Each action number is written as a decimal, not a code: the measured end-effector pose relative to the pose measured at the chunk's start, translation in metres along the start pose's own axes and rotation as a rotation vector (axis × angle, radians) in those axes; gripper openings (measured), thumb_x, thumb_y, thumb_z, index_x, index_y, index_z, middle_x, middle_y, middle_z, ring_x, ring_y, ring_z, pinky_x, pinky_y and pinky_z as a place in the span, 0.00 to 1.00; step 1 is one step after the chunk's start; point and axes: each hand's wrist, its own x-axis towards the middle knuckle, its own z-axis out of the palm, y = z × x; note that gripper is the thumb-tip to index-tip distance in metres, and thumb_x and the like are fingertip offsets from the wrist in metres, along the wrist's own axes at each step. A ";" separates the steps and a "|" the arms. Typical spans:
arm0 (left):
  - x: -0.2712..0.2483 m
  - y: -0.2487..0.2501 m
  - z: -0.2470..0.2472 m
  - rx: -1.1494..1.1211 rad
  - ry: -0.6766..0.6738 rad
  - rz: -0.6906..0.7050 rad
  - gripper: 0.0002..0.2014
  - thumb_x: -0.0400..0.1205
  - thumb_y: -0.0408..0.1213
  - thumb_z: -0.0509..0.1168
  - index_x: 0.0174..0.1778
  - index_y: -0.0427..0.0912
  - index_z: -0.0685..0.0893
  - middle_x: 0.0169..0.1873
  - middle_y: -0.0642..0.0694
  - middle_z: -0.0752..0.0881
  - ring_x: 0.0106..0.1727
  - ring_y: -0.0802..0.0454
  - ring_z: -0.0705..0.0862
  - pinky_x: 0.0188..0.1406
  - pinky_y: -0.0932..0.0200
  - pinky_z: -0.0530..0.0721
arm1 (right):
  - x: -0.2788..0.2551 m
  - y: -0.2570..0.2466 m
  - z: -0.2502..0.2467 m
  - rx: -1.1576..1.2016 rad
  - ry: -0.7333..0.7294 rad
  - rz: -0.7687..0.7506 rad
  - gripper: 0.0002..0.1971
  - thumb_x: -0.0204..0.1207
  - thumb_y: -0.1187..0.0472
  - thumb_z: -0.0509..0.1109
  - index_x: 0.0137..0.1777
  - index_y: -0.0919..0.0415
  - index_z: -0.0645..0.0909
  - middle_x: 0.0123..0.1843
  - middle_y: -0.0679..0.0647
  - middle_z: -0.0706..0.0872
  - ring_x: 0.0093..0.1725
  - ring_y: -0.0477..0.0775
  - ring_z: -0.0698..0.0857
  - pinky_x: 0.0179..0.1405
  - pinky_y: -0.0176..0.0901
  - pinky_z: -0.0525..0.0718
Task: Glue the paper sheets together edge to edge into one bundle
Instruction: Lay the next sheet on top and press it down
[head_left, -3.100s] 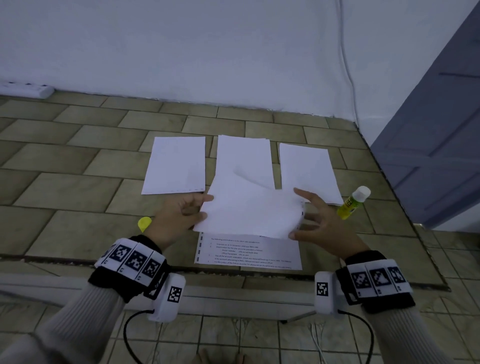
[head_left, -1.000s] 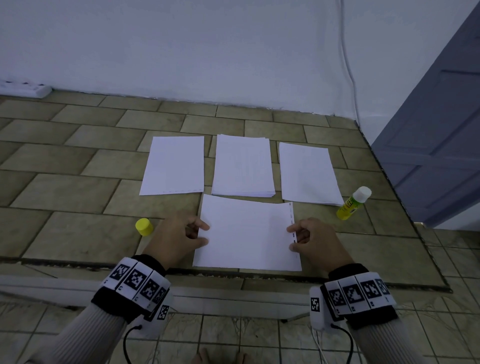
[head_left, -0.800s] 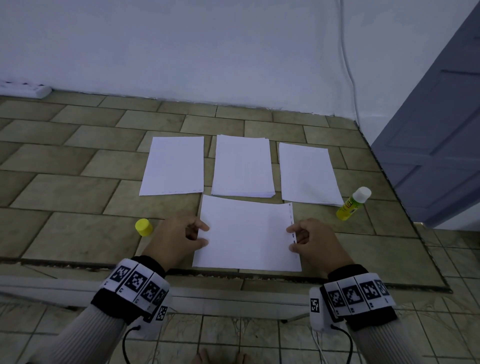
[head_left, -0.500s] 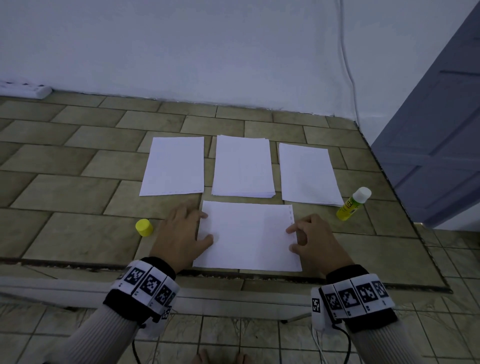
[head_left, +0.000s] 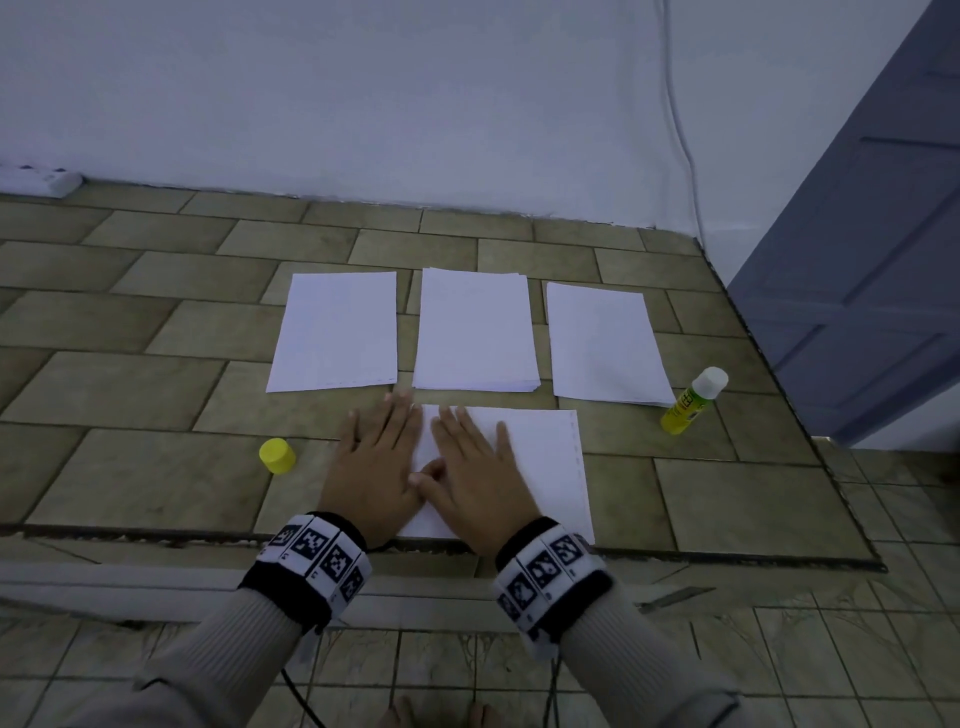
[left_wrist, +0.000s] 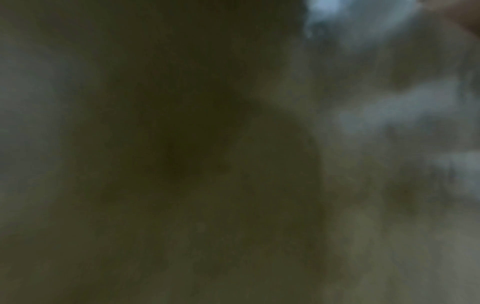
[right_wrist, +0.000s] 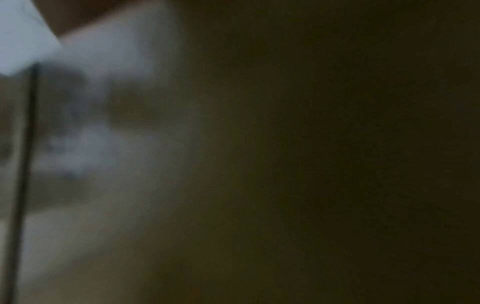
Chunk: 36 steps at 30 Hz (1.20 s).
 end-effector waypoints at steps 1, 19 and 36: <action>0.000 0.000 0.000 0.001 0.005 -0.001 0.38 0.86 0.58 0.38 0.79 0.31 0.70 0.80 0.36 0.67 0.81 0.39 0.66 0.76 0.28 0.64 | 0.005 -0.001 0.003 -0.012 0.012 -0.001 0.51 0.66 0.30 0.23 0.85 0.59 0.46 0.87 0.52 0.46 0.85 0.48 0.41 0.80 0.59 0.31; 0.002 0.001 0.003 0.043 0.073 -0.020 0.48 0.79 0.66 0.21 0.85 0.37 0.53 0.85 0.43 0.52 0.86 0.47 0.50 0.82 0.38 0.45 | -0.022 0.054 -0.006 -0.114 0.123 0.312 0.54 0.64 0.28 0.14 0.85 0.61 0.41 0.87 0.55 0.41 0.85 0.52 0.42 0.75 0.62 0.26; 0.001 0.000 0.004 0.068 0.080 -0.018 0.42 0.84 0.63 0.30 0.84 0.35 0.60 0.84 0.40 0.60 0.85 0.44 0.57 0.80 0.36 0.53 | -0.041 0.101 -0.015 -0.189 0.047 0.255 0.51 0.67 0.29 0.16 0.85 0.55 0.46 0.87 0.48 0.47 0.85 0.45 0.46 0.81 0.63 0.44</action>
